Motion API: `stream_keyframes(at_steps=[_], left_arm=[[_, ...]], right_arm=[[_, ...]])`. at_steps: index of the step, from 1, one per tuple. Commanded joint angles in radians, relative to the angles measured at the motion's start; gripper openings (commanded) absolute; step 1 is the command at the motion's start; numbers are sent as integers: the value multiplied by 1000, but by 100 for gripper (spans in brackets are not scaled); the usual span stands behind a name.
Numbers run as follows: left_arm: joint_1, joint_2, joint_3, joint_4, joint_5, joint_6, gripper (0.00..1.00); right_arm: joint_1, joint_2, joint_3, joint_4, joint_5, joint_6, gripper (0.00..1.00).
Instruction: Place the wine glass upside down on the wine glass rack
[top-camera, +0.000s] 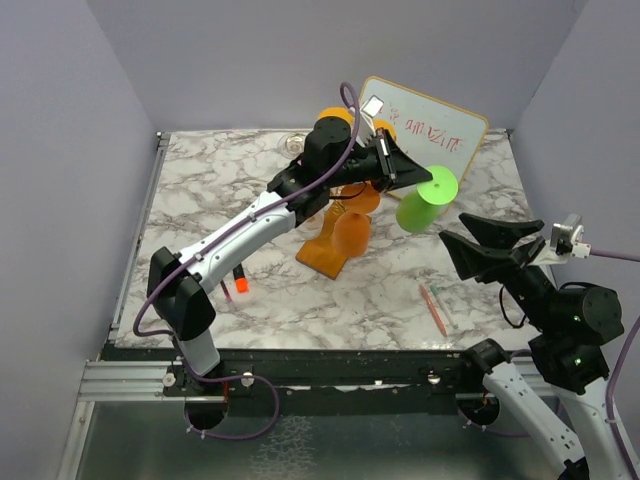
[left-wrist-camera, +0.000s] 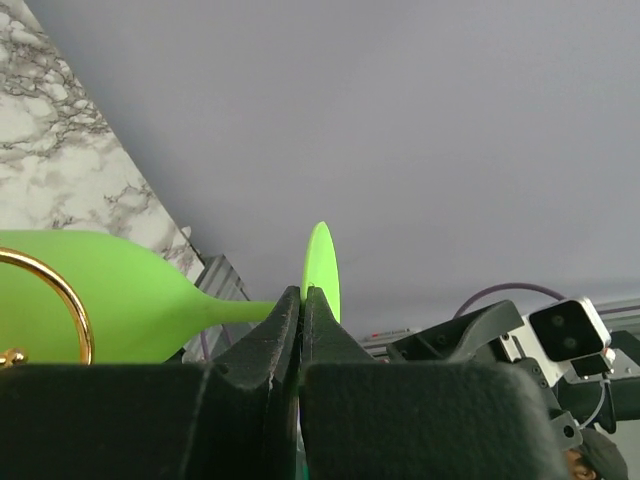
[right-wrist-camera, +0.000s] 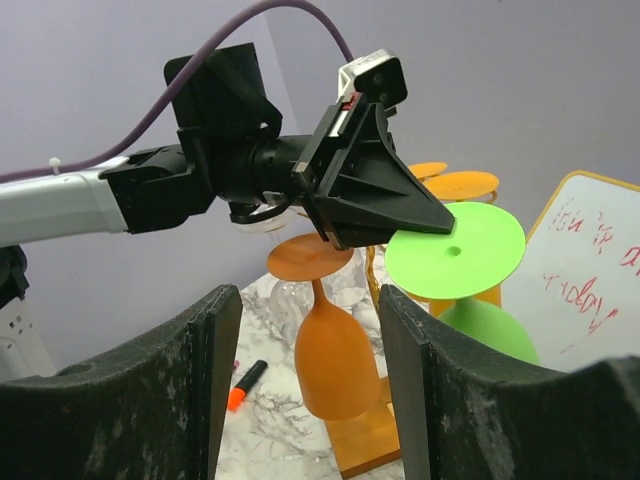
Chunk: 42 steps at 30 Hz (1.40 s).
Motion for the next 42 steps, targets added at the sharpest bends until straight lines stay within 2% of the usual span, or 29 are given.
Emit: stream_keyframes(at_steps=[1, 10, 17, 27, 42], left_arm=[[18, 10, 85, -20, -34, 2, 0], [40, 23, 120, -128, -166, 21, 0], [73, 55, 117, -115, -116, -19, 0], [98, 46, 126, -167, -212, 19, 0], [140, -42, -10, -90, -229, -36, 0]], right_arm=[[0, -17, 23, -21, 45, 12, 62], [-1, -22, 14, -5, 60, 15, 62], [-1, -30, 11, 3, 85, 10, 62], [0, -29, 1, 13, 128, 8, 62], [0, -28, -16, 25, 141, 5, 62]])
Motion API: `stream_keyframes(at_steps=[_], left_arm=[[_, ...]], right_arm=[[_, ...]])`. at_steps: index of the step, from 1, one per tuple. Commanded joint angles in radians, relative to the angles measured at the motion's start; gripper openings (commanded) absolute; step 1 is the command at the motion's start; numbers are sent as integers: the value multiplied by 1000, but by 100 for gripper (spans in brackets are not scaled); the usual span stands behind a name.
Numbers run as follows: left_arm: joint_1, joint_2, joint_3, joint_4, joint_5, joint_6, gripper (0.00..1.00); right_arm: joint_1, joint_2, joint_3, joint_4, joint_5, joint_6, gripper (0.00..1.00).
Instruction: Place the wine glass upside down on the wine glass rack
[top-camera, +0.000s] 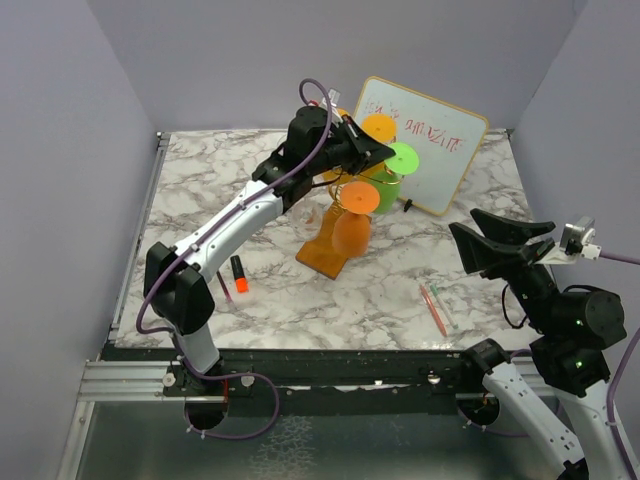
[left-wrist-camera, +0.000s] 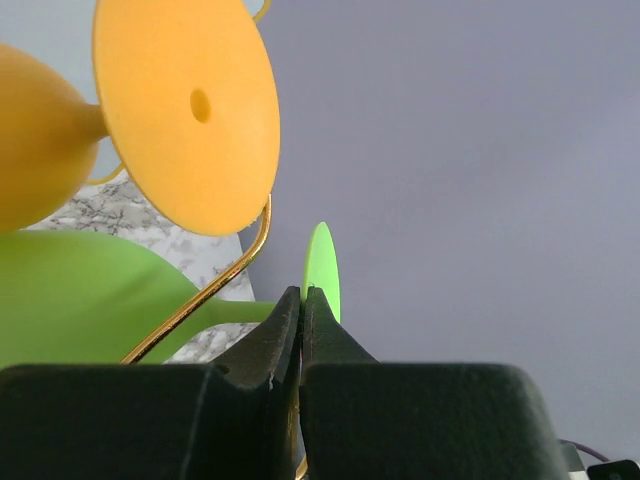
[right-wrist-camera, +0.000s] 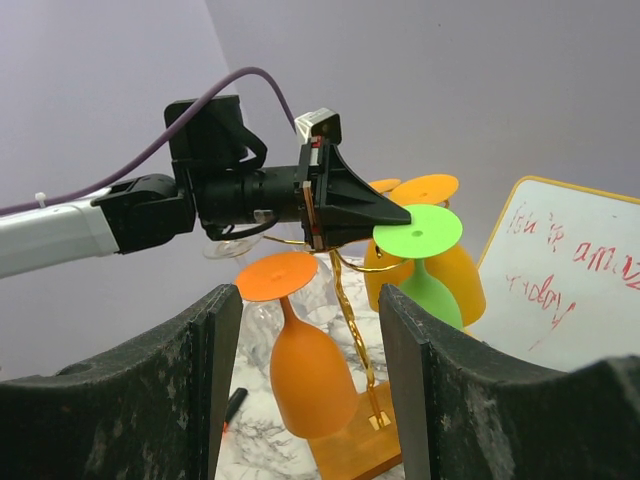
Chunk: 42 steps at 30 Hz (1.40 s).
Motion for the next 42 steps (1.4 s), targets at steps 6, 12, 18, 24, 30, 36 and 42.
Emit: stream_keyframes(at_steps=[6, 12, 18, 24, 30, 36, 42], left_arm=[[17, -102, -60, 48, -39, -29, 0], [22, -122, -73, 56, -31, -35, 0], [24, -136, -94, 51, -36, -32, 0], [24, -175, -134, 43, -56, -18, 0], [24, -203, -143, 33, -38, -5, 0], [23, -210, -136, 22, -44, 20, 0], [20, -208, -131, 23, 2, 22, 0]], right_arm=[[-1, -9, -14, 20, 19, 1, 62], [-1, -9, -14, 23, 21, 8, 62], [0, -9, -16, 25, 25, 12, 62], [0, -8, -20, 30, 27, 16, 62], [0, -1, -27, 41, 26, 23, 62], [1, 1, -25, 43, 27, 23, 62], [0, -6, -19, 31, 43, 9, 62]])
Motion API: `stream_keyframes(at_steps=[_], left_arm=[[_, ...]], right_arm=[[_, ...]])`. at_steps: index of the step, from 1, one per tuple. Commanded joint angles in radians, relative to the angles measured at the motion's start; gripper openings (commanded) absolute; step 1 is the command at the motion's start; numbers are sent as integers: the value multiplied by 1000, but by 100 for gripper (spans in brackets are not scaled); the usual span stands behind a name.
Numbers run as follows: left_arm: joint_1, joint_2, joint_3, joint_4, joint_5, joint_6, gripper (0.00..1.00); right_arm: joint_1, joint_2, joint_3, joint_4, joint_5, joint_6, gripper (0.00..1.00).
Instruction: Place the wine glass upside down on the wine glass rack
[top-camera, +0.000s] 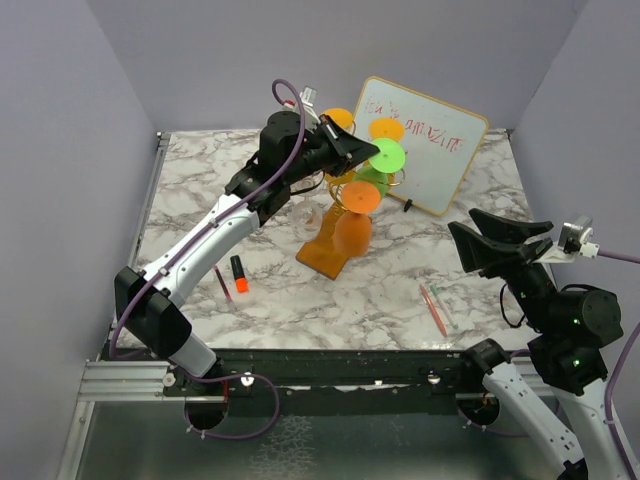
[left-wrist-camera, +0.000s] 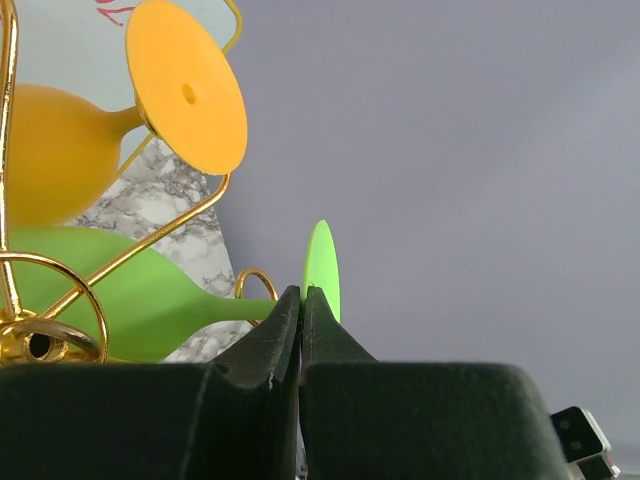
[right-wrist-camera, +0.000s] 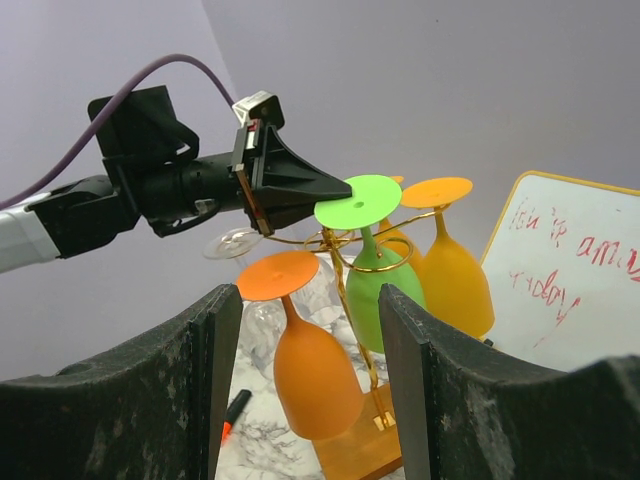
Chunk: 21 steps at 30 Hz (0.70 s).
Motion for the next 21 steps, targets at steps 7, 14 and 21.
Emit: stream_keyframes(at_steps=[7, 14, 21], left_arm=[[-4, -6, 67, -66, 119, 79, 0], [-5, -9, 63, -73, 181, 78, 0], [-11, 6, 74, -71, 189, 75, 0]], right_arm=[[0, -8, 4, 10, 42, -13, 62], [0, -11, 10, 6, 50, -18, 62], [0, -12, 16, -1, 51, -16, 62]])
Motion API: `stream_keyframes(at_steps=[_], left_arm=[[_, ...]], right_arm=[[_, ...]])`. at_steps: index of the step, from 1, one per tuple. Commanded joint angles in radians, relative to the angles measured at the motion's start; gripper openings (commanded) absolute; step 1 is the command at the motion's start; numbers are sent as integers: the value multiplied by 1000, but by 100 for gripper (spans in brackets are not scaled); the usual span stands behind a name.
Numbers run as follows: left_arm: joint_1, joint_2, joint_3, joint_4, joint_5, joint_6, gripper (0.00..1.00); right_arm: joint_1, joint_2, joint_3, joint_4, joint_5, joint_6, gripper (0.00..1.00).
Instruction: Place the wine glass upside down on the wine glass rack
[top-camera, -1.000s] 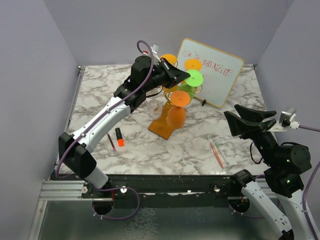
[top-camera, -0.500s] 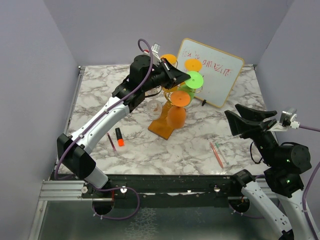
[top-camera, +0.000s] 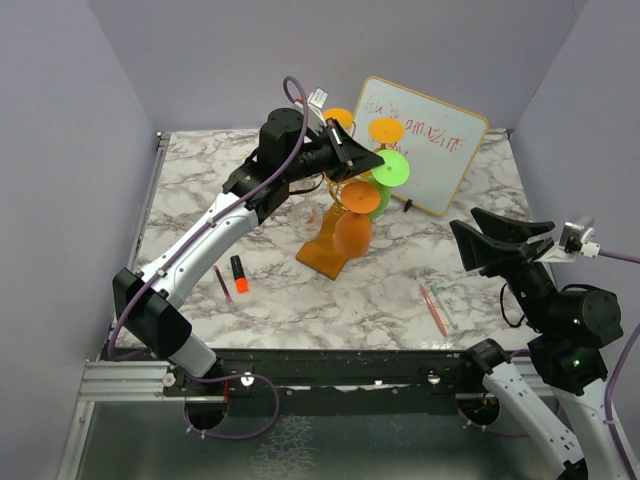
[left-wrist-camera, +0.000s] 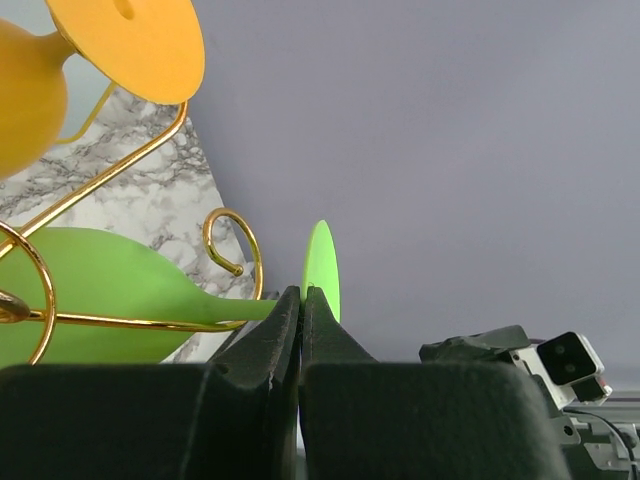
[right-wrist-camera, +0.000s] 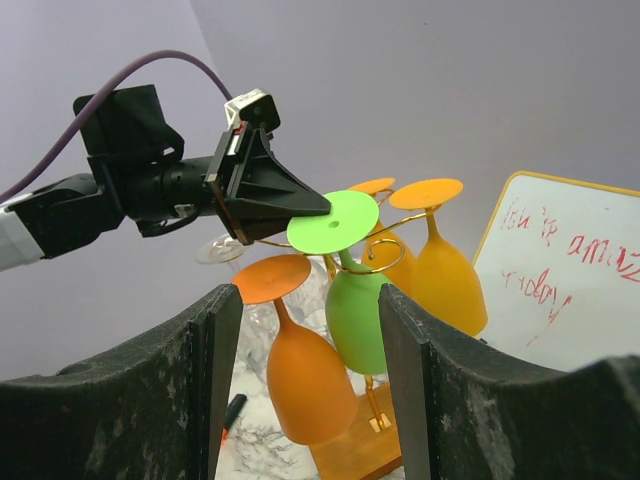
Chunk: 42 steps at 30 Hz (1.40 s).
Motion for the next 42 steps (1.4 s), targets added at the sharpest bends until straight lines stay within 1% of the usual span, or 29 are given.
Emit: stream_keyframes(at_steps=[1, 7, 21, 31, 35, 40, 42], left_arm=[[-15, 10, 38, 2, 41, 14, 0], [-42, 35, 53, 2, 31, 23, 0], [-51, 112, 129, -12, 9, 34, 0], [-47, 146, 194, -75, -79, 89, 0], [-35, 143, 191, -90, -108, 101, 0], [-26, 146, 186, -90, -110, 100, 0], [-23, 143, 179, -90, -109, 98, 4]], right_arm=[[0, -12, 18, -3, 28, -16, 62], [0, -23, 25, -13, 37, -18, 62], [-1, -30, 28, -18, 45, -22, 62], [-1, -31, 26, -21, 47, -25, 62], [0, -31, 26, -23, 47, -25, 62], [0, -28, 25, -20, 45, -27, 62], [0, -28, 23, -20, 46, -29, 62]])
